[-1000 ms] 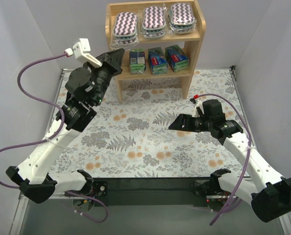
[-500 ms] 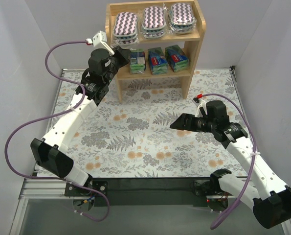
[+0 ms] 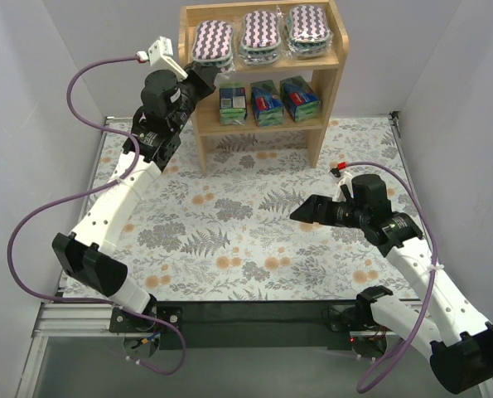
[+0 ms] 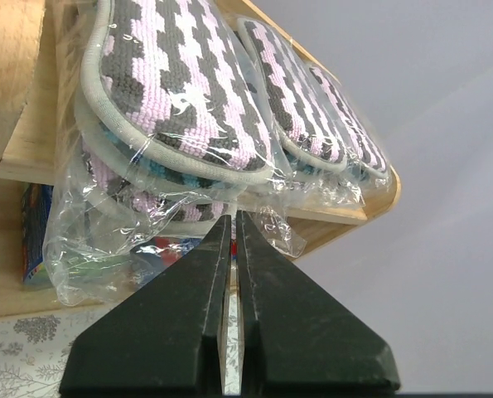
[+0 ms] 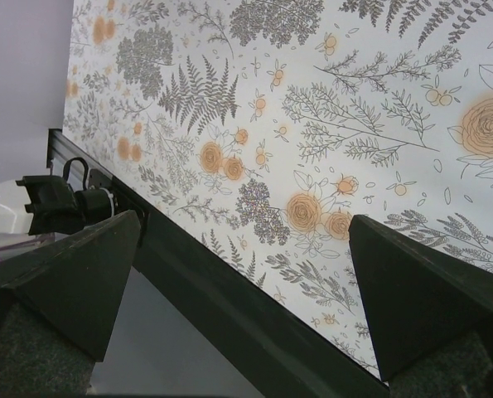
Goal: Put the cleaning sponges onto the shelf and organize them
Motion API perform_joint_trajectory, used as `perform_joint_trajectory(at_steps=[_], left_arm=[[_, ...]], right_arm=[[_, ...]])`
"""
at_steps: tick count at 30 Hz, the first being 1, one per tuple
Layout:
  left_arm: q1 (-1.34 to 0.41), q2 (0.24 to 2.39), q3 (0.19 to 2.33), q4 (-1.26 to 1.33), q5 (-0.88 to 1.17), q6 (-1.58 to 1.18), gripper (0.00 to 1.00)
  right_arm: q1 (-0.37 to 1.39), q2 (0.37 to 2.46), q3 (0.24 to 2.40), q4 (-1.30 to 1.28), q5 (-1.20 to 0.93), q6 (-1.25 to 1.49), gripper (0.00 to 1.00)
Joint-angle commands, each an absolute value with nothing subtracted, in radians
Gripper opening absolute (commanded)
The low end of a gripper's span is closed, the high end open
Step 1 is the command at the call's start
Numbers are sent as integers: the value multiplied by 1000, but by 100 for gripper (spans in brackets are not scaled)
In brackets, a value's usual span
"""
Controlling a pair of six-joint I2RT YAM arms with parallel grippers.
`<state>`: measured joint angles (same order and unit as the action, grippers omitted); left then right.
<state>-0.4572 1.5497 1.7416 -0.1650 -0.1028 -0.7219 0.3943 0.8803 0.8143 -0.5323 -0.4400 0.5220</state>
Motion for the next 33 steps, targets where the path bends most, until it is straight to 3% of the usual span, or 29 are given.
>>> perform_joint_trajectory(at_steps=[1, 14, 21, 24, 25, 26, 28, 29, 33], left_arm=[[-440, 1549, 1761, -189, -75, -735, 0], [-387, 1680, 1887, -183, -18, -755, 0], [-385, 1605, 1859, -160, 32, -767, 0], [-385, 1540, 1801, -158, 80, -785, 22], [-385, 1493, 1757, -155, 116, -787, 39], [-385, 1465, 1737, -152, 132, -785, 48], [-385, 1383, 1663, -153, 167, -776, 93], [-385, 1356, 1640, -152, 199, -770, 98], [-385, 1272, 1586, -274, 305, -727, 98]], right_arm=[[399, 868, 807, -537, -430, 525, 95], [399, 865, 807, -538, -434, 522, 95], [399, 851, 796, -541, -430, 525, 95], [399, 847, 798, -541, -431, 525, 95], [399, 845, 798, -541, -431, 522, 95], [399, 845, 799, -541, -430, 523, 96], [399, 844, 810, -540, -433, 520, 97], [399, 842, 814, -541, -434, 520, 98], [399, 841, 853, -545, -436, 514, 99]])
